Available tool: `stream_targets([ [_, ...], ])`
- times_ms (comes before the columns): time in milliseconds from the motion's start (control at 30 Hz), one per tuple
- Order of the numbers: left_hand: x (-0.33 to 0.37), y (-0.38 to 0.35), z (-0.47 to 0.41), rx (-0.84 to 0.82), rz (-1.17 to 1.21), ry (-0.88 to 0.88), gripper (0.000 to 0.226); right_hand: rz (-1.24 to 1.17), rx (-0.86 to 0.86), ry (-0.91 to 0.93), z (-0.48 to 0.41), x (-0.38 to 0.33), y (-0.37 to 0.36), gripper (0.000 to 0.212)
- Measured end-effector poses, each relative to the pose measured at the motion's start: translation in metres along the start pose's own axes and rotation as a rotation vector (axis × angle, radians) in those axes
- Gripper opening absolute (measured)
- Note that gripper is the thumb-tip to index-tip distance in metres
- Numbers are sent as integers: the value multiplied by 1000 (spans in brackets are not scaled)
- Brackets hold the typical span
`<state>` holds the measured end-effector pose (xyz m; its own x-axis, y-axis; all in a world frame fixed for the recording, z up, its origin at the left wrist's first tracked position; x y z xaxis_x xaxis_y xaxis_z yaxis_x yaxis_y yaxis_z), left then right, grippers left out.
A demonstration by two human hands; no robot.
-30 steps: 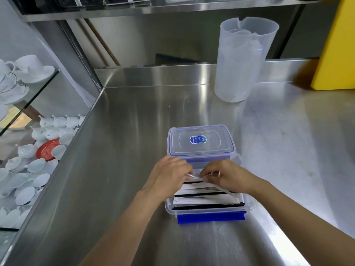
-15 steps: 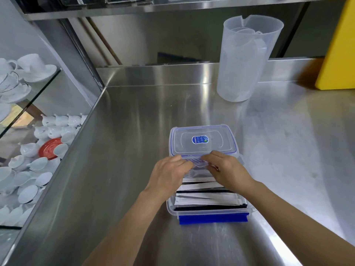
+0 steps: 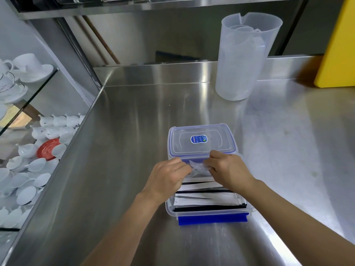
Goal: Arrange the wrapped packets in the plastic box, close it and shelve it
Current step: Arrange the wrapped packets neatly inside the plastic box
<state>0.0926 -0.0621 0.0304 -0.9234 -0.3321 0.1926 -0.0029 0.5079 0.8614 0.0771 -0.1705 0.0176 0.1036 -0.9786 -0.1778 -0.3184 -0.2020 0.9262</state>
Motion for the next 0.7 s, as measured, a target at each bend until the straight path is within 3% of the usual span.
stream_targets([
  [67, -2, -8, -2, -98, 4, 51, 8, 45, -30, -15, 0, 1, -5, 28],
  [267, -31, -8, -3, -116, 62, 347, 25, 170, -89, -86, 7, 3, -26, 37],
  [467, -18, -27, -7, -258, -66, 183, 39, 225, -94, -75, 11, 0, -34, 41],
  [700, -13, -29, -9, -237, -138, 154, 17, 205, -105, -57, 9, -3, -43, 39],
])
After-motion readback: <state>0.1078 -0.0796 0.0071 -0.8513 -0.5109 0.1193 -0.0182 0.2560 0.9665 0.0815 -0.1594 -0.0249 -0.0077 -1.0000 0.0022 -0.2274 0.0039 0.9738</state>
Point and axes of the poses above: each hand's wrist, its own z-axis away from the middle knuckle, its own y-axis out of the back of the hand, x = y × z, the point moved 9 cm from there along -z, towards the middle knuckle, and after that the axes turned 6 degrees about -y, right-handed, at the moved point
